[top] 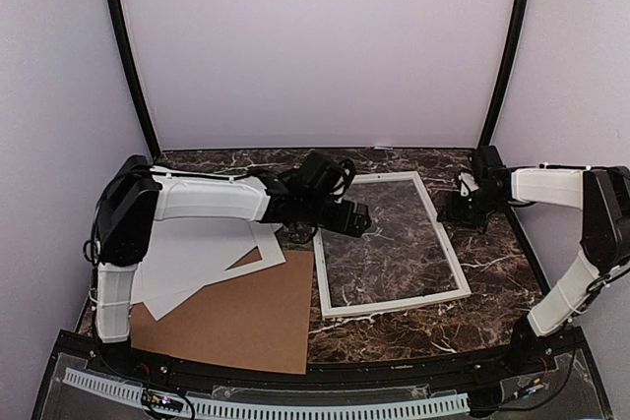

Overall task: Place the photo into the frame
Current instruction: Place the glass panel at the frame body, then pick up the mat board from the photo.

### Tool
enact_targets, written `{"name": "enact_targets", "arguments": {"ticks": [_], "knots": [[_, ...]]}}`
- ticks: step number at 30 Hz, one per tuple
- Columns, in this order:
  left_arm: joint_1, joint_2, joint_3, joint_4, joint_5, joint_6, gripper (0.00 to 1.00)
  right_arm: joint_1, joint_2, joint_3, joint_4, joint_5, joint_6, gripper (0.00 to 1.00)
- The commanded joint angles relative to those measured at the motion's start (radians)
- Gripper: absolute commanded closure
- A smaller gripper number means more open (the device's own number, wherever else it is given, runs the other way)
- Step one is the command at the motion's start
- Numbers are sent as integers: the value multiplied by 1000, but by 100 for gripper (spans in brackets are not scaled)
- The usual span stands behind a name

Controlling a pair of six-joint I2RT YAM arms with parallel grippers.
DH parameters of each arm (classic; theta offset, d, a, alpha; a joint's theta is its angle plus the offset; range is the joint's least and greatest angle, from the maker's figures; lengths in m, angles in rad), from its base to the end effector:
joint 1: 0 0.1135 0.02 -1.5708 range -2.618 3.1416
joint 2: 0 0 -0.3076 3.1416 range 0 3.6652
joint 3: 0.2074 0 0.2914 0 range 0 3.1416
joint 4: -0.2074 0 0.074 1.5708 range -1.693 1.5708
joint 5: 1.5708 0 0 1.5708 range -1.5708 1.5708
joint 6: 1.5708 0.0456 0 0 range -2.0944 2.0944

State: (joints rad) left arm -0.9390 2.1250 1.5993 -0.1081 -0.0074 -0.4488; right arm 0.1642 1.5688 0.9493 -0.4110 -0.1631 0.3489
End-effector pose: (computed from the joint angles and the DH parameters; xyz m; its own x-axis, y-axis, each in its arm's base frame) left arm 0.3281 -0.4477 0.2130 -0.6637 0.1722 -0.7279 0.5721 0.7438 -0.3457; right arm 0.3417 0.0641 0.2023 -0.8784 0.1964 -0.4358 0.0602 0.9499 0.3067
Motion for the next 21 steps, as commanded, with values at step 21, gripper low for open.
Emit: {"name": "enact_targets", "arguments": {"ticks": [21], "knots": [[509,-594,-467,-354,-45,23,12,569,361,408,328,-205,203,52]]}}
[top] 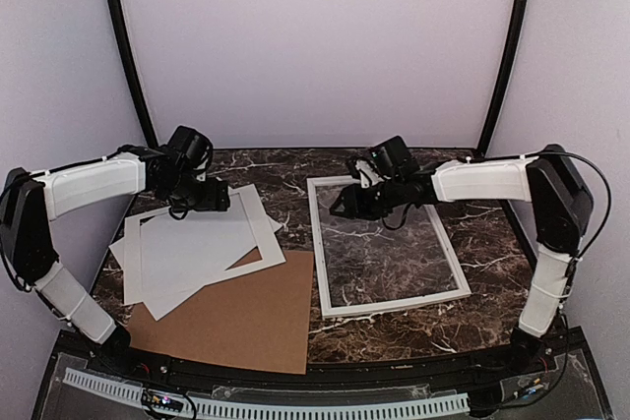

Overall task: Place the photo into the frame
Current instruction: Pick up the mat board from the photo.

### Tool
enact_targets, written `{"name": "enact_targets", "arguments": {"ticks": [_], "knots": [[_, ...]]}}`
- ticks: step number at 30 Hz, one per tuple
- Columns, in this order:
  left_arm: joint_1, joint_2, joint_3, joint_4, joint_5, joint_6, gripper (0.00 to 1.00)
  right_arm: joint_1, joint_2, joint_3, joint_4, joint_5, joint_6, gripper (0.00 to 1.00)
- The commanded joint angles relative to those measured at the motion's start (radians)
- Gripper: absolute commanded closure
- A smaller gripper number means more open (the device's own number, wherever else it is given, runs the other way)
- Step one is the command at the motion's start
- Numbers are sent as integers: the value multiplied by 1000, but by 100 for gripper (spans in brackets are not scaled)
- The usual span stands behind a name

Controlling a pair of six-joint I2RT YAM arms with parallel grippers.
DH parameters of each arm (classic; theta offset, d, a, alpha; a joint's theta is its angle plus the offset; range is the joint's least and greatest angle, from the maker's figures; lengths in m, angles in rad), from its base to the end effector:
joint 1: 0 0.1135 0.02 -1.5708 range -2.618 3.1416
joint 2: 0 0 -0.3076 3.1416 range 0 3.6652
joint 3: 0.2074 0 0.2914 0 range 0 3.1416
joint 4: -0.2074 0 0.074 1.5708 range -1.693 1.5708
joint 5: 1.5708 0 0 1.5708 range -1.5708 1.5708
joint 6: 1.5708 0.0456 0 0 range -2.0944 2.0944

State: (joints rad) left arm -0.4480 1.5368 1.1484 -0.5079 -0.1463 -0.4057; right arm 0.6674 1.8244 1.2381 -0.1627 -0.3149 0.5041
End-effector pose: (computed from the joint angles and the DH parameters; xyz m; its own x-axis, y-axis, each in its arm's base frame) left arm 0.3369 -0.1545 0.2754 -0.7835 -0.0566 -0.6187 0.0406 0.9891 -0.1419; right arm 0.3477 0.2920 0.2236 -0.8386 -0.0761 -0.5394 -0.4130 0.7346 0.5384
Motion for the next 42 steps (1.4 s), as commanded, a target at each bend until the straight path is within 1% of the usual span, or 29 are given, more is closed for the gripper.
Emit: {"name": "enact_targets", "arguments": {"ticks": [1,2,3,5,12,17,24,29,34,42], "knots": [[18,17,-15,73,127,-32,13,84,147,161,79,-63,55,52],[18,27,-17,88,135,-43,15,98,184,200,78,-71,65,52],[19,49,-17,119,178,-49,16,111,219,241,74,-78,76,52],[18,78,-22,157,217,-62,19,138,281,310,69,-94,95,52],[15,144,-61,284,316,-111,28,192,454,491,13,-88,147,52],[-12,150,-123,352,339,-149,29,204,535,566,-25,-75,166,52],[-73,204,-175,453,339,-213,31,211,581,593,-48,-65,172,53],[-113,221,-203,486,309,-256,33,220,602,596,-45,-99,186,54],[-122,213,-248,505,286,-293,33,220,600,576,-12,-136,230,56],[-123,146,-377,667,283,-399,36,221,621,587,13,-201,274,58]]}}
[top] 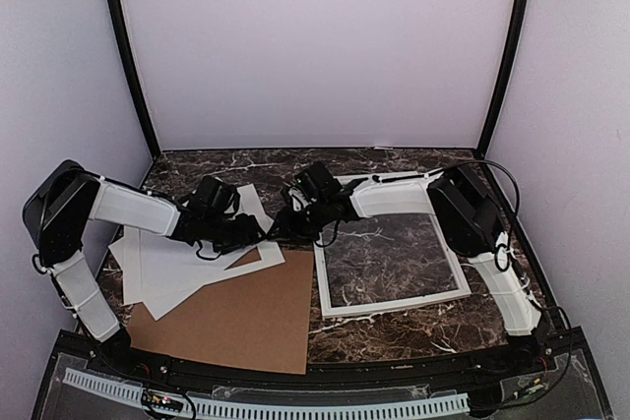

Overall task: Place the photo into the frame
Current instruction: Pick up the mat board from the photo.

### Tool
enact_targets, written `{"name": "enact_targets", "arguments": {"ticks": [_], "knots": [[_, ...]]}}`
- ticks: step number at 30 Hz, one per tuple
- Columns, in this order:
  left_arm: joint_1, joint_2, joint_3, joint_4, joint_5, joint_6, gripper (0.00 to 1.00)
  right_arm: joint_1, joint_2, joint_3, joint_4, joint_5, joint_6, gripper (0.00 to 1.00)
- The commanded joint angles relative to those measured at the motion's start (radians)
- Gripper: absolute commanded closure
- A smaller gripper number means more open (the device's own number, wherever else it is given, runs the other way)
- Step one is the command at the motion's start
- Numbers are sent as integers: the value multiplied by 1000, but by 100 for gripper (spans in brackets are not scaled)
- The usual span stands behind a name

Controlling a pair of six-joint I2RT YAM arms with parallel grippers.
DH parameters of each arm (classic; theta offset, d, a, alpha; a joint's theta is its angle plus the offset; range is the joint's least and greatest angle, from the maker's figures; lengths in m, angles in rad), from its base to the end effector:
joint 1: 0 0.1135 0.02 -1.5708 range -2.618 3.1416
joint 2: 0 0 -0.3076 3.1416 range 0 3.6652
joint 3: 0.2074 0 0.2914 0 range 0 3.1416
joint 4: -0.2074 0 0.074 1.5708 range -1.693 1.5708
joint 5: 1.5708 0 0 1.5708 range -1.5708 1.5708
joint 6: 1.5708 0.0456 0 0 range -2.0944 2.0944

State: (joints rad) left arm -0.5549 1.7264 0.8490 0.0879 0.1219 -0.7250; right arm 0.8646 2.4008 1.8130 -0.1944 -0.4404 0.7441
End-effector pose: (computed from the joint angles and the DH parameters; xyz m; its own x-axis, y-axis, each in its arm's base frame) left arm 0.3201 -0.2050 0.1518 -0.8467 -0.2495 -0.4698 0.0457 0.8458 -0.5316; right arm 0.3741 0.4686 0.1317 -0.9356 -0.1528 -0.3184 -0.3409 0.6258 0.7015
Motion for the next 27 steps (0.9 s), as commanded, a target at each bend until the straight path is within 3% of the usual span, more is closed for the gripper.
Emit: {"name": "enact_targets", "arguments": {"ticks": [1,16,27], "knots": [[-16,-56,-95,87,12,-85,36,23,47,12,48,-81,40,58],[-16,-57,-216,339,119,-214,37,18,57,-64,278,-218,182,62],[-16,-52,-240,452,174,-249,39,-1,35,-113,390,-277,236,78]]}}
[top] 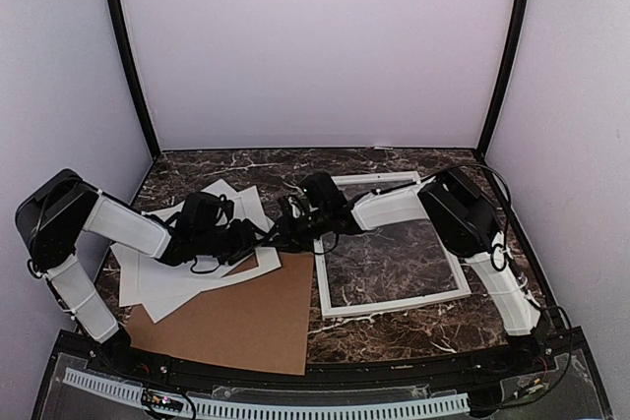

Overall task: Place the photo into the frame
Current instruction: Pick up the mat board from the photo, then pass from the right arm to the left

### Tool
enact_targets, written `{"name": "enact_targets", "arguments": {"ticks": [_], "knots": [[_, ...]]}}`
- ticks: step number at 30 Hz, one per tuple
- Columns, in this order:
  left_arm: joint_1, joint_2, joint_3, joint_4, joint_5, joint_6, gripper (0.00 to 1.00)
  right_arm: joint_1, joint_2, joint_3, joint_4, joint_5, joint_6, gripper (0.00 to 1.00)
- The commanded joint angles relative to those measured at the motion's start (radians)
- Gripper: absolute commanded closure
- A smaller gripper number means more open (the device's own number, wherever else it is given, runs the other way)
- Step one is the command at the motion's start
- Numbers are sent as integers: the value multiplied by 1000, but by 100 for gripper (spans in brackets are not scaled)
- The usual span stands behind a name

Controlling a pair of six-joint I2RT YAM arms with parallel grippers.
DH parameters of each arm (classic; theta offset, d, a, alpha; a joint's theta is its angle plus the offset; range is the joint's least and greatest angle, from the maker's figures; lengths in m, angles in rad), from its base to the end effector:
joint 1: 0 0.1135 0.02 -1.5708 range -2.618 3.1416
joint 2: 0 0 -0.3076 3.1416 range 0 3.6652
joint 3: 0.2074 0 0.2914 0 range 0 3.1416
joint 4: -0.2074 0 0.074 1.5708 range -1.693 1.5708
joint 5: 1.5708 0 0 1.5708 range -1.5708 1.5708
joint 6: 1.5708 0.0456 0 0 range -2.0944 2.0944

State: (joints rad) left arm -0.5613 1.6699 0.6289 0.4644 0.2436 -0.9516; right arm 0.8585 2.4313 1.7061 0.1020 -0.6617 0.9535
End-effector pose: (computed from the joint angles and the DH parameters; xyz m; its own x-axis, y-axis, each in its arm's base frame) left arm 0.2866 -0.1932 0.1394 -0.8279 -0.4130 -0.3795 0.0233 0.6507 -0.7590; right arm 0.3681 0.4692 0.1057 -0.9736 -0.1431 -0.1776 -0.2233 0.4401 0.8697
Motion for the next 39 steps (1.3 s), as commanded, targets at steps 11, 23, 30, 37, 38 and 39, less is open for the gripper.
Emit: {"name": "enact_targets", "arguments": {"ticks": [11,23,30,37,38,39], "knots": [[-9,-64,19,14,24,44,37,-44,-115,-75,-10,-11,-77,100],[-5,-245,324,-327,15,559,14,-145,-473,-188,-499,30,-545,100],[6,-249,553,-583,37,944,13,-162,-721,-188,-878,111,-907,100],[27,-128,799,-795,203,1174,12,-161,-939,-194,-1045,120,-1065,100],[28,-111,826,-819,211,1191,12,-161,-960,-194,-1067,125,-1079,100],[31,-77,882,-869,229,1222,12,-162,-978,-194,-1080,130,-1089,100]]}}
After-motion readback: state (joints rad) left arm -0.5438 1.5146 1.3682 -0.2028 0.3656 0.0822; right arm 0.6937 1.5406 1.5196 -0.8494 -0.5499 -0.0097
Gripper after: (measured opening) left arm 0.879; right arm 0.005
